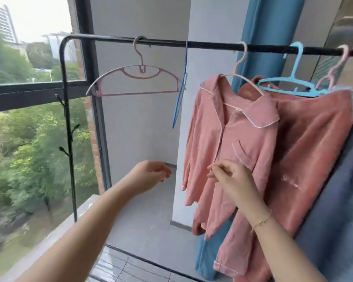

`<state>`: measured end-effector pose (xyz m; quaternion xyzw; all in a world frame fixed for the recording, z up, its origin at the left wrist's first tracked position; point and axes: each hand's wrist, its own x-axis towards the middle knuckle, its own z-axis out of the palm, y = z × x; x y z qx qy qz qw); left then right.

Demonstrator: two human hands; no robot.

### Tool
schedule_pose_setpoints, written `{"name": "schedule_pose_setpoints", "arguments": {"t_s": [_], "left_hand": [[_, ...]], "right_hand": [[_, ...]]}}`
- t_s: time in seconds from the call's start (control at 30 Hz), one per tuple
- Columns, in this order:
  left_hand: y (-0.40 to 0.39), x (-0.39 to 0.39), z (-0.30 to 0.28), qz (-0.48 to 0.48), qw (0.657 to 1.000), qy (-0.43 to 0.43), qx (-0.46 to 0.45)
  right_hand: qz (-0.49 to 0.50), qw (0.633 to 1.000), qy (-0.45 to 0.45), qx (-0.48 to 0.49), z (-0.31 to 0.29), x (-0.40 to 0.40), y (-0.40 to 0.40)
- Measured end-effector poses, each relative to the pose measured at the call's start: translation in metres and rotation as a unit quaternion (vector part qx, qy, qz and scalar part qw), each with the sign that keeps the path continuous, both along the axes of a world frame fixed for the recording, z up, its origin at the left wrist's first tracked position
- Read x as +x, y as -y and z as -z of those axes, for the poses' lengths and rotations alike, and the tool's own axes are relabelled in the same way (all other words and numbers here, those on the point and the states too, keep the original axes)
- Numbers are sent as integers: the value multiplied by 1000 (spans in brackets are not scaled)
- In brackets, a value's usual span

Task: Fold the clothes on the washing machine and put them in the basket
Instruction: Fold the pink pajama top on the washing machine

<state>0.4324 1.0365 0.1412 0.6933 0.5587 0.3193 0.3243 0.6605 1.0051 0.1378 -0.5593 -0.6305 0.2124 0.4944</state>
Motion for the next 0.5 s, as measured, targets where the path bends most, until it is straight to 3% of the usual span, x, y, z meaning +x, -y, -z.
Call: {"name": "schedule_pose_setpoints", "arguments": {"t_s": [0.13, 0.3, 0.4, 0.5], "left_hand": [[-45, 81, -33, 3, 998, 36, 48], [-83, 173, -73, -19, 978, 166, 127], [-101, 205, -101, -38, 963, 217, 153], [-116, 218, -123, -33, 964, 225, 138]], "right_hand": [[41, 993, -21, 113, -37, 63, -26], [66, 968, -45, 236, -80, 129, -57], [60, 961, -76, 260, -97, 152, -87], [31, 972, -67, 224, -104, 157, -117]]}}
